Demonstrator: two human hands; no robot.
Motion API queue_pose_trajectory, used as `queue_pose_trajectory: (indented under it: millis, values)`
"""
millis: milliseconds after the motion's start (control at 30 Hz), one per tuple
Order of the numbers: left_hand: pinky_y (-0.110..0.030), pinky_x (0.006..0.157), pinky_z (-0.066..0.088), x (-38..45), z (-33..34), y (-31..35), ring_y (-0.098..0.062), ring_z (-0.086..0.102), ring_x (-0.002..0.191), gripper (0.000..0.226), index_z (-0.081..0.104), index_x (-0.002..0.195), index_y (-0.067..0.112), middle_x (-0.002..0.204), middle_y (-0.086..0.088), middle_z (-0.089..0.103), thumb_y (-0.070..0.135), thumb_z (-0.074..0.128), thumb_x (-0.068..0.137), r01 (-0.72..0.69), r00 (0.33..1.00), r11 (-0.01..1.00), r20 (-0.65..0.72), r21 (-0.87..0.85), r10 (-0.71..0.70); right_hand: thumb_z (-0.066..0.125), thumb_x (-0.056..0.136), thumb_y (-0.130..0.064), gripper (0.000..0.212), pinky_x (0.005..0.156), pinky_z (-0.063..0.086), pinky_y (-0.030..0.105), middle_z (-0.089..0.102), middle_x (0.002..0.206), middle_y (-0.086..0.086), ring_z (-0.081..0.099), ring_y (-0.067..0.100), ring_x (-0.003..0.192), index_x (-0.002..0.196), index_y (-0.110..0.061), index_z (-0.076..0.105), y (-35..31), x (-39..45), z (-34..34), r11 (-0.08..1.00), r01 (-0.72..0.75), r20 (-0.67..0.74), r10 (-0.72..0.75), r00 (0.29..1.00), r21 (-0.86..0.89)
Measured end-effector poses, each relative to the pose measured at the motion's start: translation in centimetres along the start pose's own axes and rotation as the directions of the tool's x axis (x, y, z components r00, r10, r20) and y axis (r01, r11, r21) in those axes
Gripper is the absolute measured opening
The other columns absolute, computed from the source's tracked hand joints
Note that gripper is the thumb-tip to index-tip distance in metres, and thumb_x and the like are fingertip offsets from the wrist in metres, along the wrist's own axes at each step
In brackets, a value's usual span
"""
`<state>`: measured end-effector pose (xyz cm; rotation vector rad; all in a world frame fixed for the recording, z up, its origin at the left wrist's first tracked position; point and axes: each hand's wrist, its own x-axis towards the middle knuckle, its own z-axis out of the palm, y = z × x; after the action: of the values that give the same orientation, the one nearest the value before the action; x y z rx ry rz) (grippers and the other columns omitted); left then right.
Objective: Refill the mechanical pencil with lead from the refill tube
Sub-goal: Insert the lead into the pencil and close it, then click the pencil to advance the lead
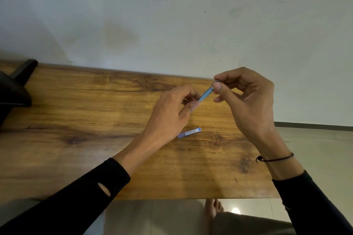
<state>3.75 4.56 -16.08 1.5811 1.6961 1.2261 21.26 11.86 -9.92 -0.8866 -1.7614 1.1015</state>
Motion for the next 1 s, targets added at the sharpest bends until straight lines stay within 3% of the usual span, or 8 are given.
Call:
queue_pose_trajectory:
  millis: [200,367,533,667,833,1000]
  values:
    - [-0.008,0.066,0.042,0.1,-0.1,0.0,0.002,0.068,0.094,0.016,0.069,0.101,0.031,0.091,0.020,0.071,0.016,0.073,0.102,0.023,1.000,1.000,-0.011,0.015,-0.023,0.080,0.095,-0.003,0.011,0.068,0.067,0.031,0.078,0.098,0.014,0.078,0.025,0.090,0.105,-0.004,0.075,0.4,0.1,0.1,0.999,-0.022,0.011,0.022,1.000,-0.023]
    - [-0.028,0.066,0.055,-0.1,-0.1,0.0,-0.003,0.070,0.091,0.010,0.069,0.102,0.028,0.094,0.017,0.072,0.020,0.074,0.102,0.028,0.999,0.998,-0.019,0.054,-0.027,0.081,0.094,-0.005,0.011,0.070,0.067,0.030,0.078,0.097,0.012,0.079,0.024,0.090,0.104,-0.004,0.076,0.7,0.1,0.3,0.996,-0.058,-0.011,0.058,0.998,-0.061]
    - [-0.047,0.071,0.063,-0.2,0.0,0.3,-0.011,0.071,0.092,0.008,0.069,0.102,0.027,0.098,0.014,0.073,0.020,0.073,0.103,0.016,0.999,0.998,-0.029,0.063,-0.014,0.081,0.093,-0.005,0.009,0.072,0.067,0.033,0.076,0.094,0.015,0.079,0.032,0.092,0.098,-0.008,0.075,0.5,0.1,0.2,0.989,-0.141,-0.015,0.142,0.990,0.031]
    - [-0.042,0.076,0.063,0.1,-0.2,0.6,-0.006,0.069,0.093,0.006,0.073,0.106,0.024,0.100,0.016,0.072,0.018,0.073,0.103,0.026,0.999,1.000,-0.022,0.016,-0.026,0.080,0.094,-0.007,0.007,0.074,0.067,0.036,0.075,0.093,0.012,0.078,0.027,0.087,0.098,-0.008,0.074,0.0,0.2,0.1,0.982,-0.163,0.029,0.161,0.986,0.091]
    - [-0.025,0.070,0.061,0.2,-0.6,1.7,0.005,0.068,0.089,0.010,0.075,0.104,0.026,0.090,0.026,0.071,0.016,0.073,0.103,0.022,1.000,0.998,-0.016,-0.065,-0.023,0.076,0.099,-0.010,0.005,0.070,0.064,0.031,0.073,0.095,0.007,0.075,0.024,0.084,0.099,-0.012,0.071,-1.1,0.3,0.4,0.986,-0.134,0.021,0.133,0.991,0.094]
    - [-0.046,0.079,0.069,0.4,-1.1,3.5,-0.001,0.074,0.086,0.008,0.076,0.105,0.026,0.088,0.024,0.075,0.018,0.073,0.103,0.020,0.999,0.981,-0.027,-0.195,-0.026,0.069,0.105,-0.018,0.008,0.077,0.066,0.042,0.076,0.092,0.014,0.076,0.036,0.091,0.105,-0.010,0.070,-2.5,0.1,1.0,0.994,-0.092,-0.006,0.093,0.996,0.052]
